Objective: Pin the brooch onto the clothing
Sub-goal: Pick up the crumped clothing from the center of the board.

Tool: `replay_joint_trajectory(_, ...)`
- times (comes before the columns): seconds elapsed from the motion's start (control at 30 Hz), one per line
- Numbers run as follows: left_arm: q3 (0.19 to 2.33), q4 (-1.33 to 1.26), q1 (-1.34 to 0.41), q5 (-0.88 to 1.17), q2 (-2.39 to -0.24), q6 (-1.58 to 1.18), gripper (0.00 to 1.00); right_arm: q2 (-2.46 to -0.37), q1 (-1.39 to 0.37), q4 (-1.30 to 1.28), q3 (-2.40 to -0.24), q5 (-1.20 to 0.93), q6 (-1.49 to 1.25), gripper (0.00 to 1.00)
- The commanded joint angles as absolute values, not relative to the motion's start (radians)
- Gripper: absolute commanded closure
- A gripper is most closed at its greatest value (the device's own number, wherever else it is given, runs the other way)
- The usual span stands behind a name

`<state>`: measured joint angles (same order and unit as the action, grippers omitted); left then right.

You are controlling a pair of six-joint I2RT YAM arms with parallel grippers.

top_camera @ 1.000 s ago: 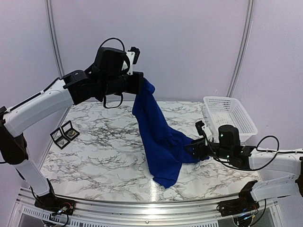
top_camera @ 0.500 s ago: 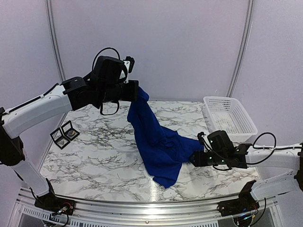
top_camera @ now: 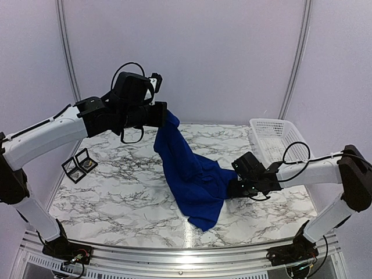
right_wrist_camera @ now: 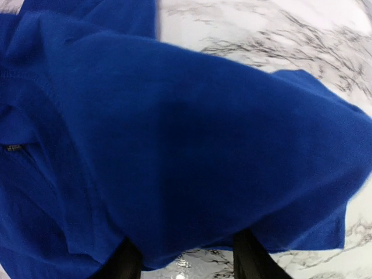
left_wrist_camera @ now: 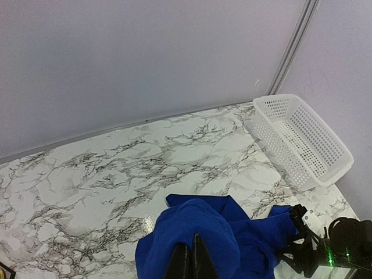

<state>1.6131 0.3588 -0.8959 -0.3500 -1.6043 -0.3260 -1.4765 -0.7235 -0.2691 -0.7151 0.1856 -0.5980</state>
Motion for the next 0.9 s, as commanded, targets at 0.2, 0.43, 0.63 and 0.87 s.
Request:
replay_joint_trajectory(0.2,1.535,0.314,-0.851,-0.372,-1.491,-0.336,1.00,-1.407,-0.728,-0.354,-0.765,0.209,-0.601,1.00)
replay_joint_trajectory(0.43,1.444,0.321,-0.836,-0.415,-1.398,-0.326,1.00,-1.317,-0.720,-0.532,-0.903,0.202,-0.534,1.00)
replay_joint_trajectory(0.63,1.475,0.360,-0.836,-0.457,-1.327,-0.190,1.00,-1.284,-0.719,-0.686,-1.183,0.141,-0.354,1.00)
replay_joint_trajectory(0.87,1.436,0.505,-0.840,-0.390,-1.241,-0.294,1.00,-1.277,-0.723,-0.800,-1.366,-0.041,-0.372,1.00)
